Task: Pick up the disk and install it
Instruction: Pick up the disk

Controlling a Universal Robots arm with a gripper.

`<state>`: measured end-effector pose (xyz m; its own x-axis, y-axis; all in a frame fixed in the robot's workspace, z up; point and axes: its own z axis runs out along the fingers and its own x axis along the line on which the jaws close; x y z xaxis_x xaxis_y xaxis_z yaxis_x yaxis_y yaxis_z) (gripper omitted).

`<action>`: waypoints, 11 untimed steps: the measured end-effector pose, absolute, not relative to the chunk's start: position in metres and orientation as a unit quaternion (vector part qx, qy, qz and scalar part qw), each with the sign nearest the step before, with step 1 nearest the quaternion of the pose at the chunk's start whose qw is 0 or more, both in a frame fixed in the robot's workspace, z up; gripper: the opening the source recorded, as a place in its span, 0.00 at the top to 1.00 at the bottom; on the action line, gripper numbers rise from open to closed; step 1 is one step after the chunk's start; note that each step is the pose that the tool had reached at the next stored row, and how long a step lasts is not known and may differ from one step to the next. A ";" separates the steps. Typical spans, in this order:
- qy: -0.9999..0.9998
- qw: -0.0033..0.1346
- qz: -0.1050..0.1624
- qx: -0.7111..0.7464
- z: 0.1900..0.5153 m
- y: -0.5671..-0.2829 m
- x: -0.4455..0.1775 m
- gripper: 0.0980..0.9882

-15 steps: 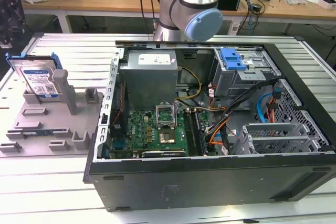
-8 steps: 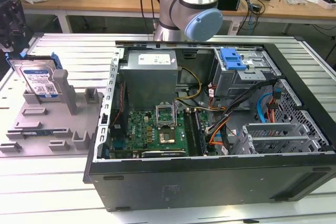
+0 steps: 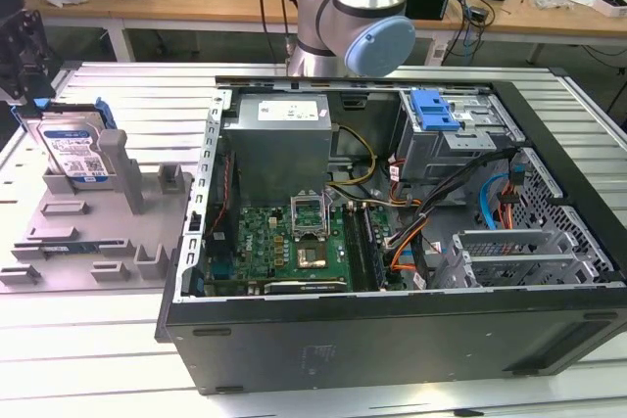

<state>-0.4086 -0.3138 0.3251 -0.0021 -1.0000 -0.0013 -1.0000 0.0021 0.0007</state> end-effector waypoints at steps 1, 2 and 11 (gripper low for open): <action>0.707 0.000 0.001 -0.707 0.323 -0.314 -0.409 0.55; 0.707 0.000 0.001 -0.707 0.322 -0.314 -0.409 0.55; 0.703 0.000 0.001 -0.711 0.313 -0.314 -0.410 0.55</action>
<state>-0.4098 -0.3137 0.3127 0.0120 -0.9999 -0.0012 -0.9999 -0.0120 0.0009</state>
